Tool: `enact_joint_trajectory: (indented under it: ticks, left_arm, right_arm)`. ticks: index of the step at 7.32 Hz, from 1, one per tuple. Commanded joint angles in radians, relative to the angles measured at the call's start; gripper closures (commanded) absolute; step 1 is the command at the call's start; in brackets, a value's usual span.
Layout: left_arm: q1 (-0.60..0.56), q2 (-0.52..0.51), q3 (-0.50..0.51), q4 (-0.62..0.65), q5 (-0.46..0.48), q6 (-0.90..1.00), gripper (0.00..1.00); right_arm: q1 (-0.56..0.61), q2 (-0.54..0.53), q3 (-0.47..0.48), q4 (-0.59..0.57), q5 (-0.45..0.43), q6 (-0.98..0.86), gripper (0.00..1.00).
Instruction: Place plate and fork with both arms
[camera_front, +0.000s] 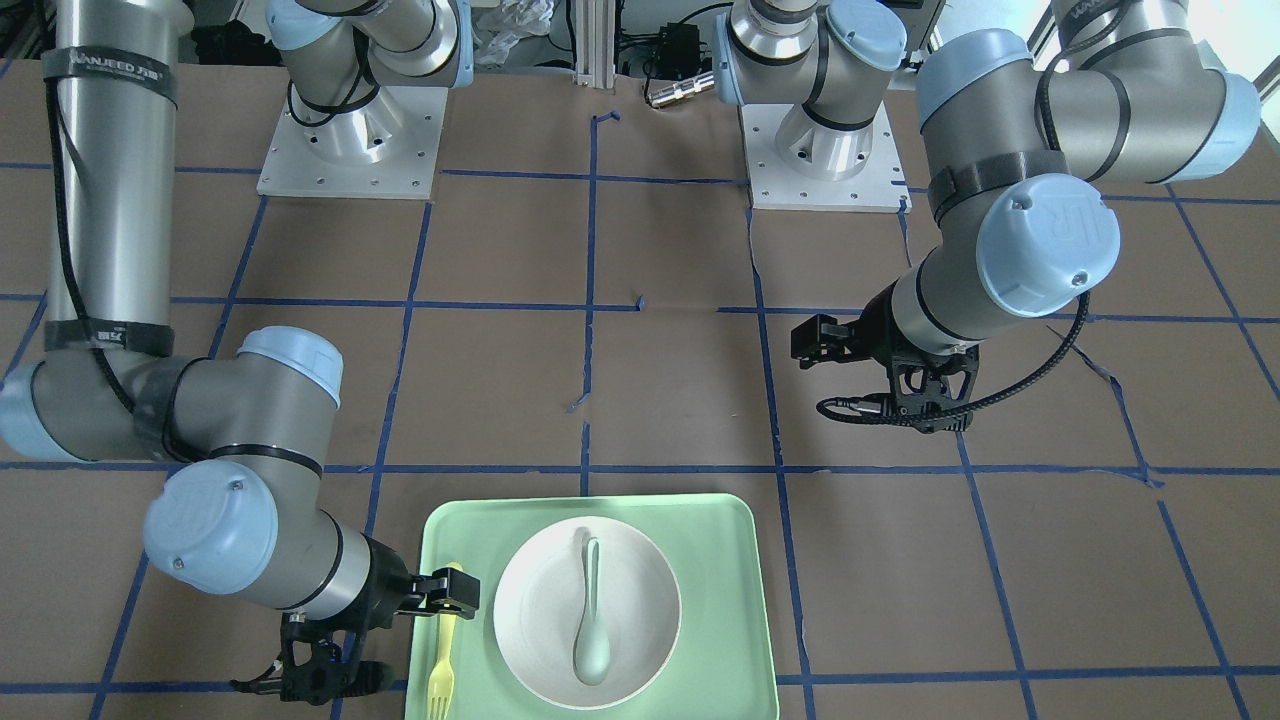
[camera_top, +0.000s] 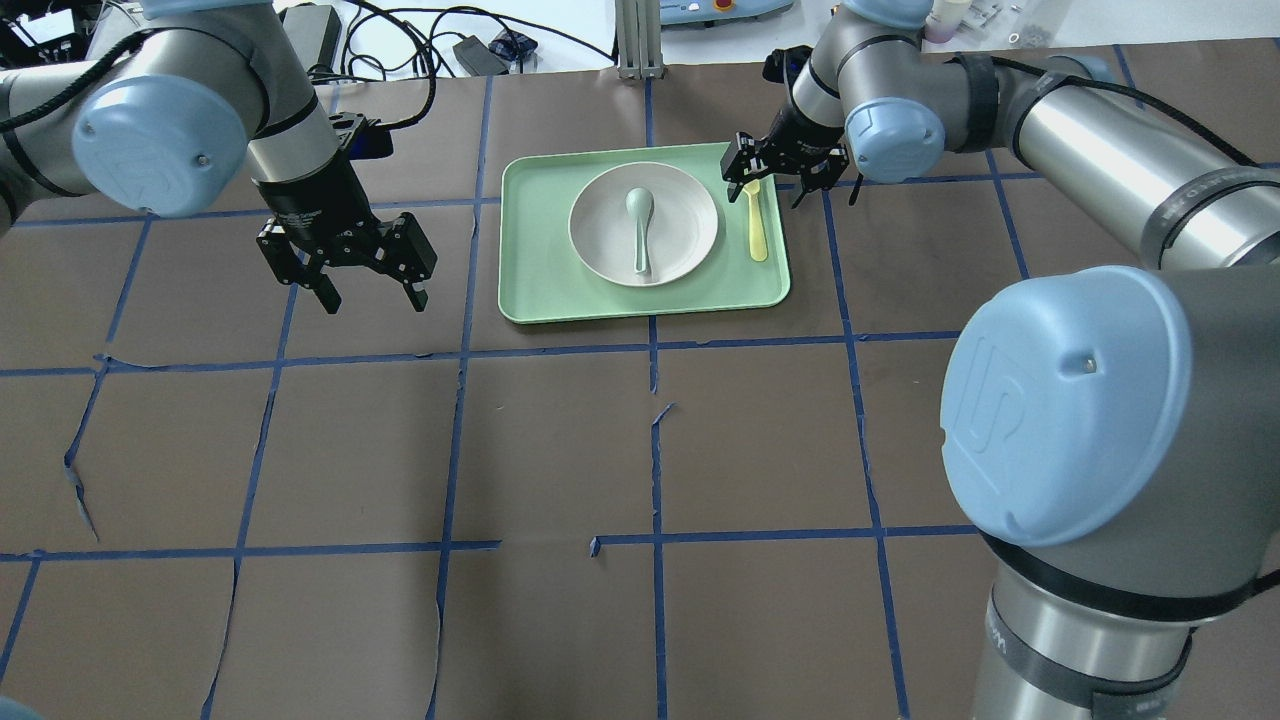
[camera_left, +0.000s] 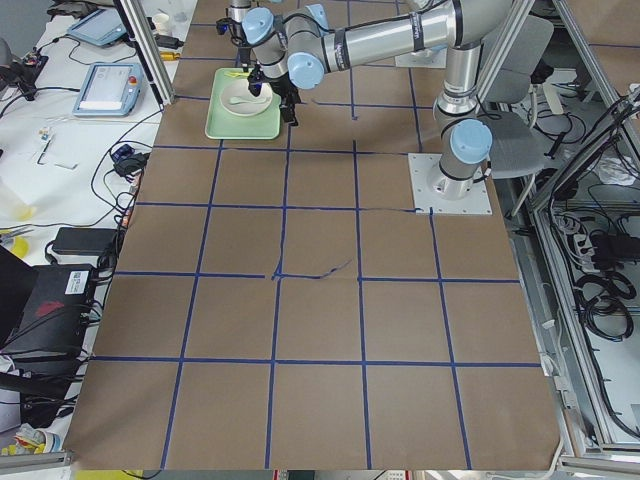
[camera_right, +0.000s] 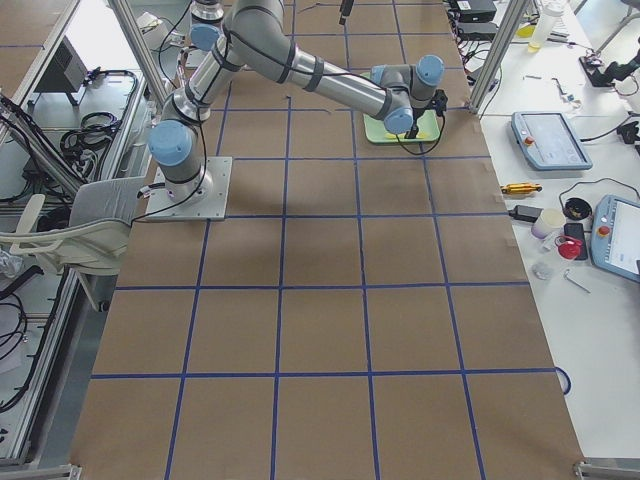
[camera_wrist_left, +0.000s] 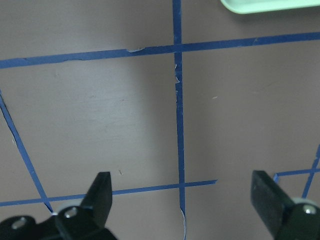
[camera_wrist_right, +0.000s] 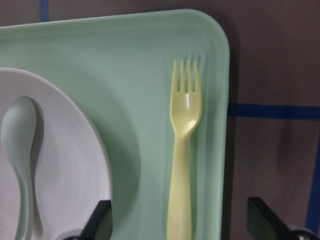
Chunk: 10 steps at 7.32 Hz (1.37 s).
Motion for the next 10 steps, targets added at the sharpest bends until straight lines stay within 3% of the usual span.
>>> enact_joint_trajectory:
  ticks: [1,3,4,5,10]
  left_arm:
    - [-0.001,0.014,0.012,0.015,0.003,-0.005,0.0]
    - [-0.01,0.029,0.011,0.072,0.015,-0.118,0.0]
    - [-0.03,0.043,0.012,0.072,0.024,-0.139,0.0]
    - [-0.038,0.058,0.02,0.064,0.091,-0.128,0.0]
    - [-0.038,0.131,0.035,-0.034,0.112,-0.085,0.0]
  right_arm:
    - [0.0,-0.188,0.009,0.234,-0.184,-0.01,0.0]
    - [-0.015,-0.332,0.012,0.402,-0.266,-0.049,0.0]
    - [-0.017,-0.402,0.01,0.555,-0.301,-0.072,0.0]
    - [0.003,-0.454,0.007,0.617,-0.293,-0.057,0.0]
    - [0.066,-0.496,0.012,0.659,-0.23,-0.011,0.0]
